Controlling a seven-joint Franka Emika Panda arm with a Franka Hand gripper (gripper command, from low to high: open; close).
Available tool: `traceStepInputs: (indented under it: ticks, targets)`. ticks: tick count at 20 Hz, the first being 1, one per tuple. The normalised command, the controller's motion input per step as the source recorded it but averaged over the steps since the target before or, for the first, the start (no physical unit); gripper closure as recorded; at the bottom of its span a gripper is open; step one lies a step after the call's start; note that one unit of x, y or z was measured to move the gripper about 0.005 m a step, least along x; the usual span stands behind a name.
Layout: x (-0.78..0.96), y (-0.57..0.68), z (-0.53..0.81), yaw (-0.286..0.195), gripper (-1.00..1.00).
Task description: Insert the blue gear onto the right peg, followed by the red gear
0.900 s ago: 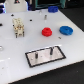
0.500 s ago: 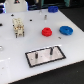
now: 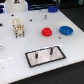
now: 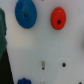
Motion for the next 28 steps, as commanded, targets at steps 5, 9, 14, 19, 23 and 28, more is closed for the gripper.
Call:
traceStepInputs:
  ticks: [5,9,14,19,23,28]
  targets:
    - [-0.05,0.5,-0.27,0.0,-1.0]
    - [-0.03,0.41,-0.36,0.0,-1.0]
    - [-0.04,0.37,-0.4,0.0,-1.0]
    - [-0.09,0.28,-0.44,0.0,-1.0]
    - [-0.17,0.05,-0.49,0.0,-1.0]
    - [-0.25,-0.11,-0.5,0.0,-1.0]
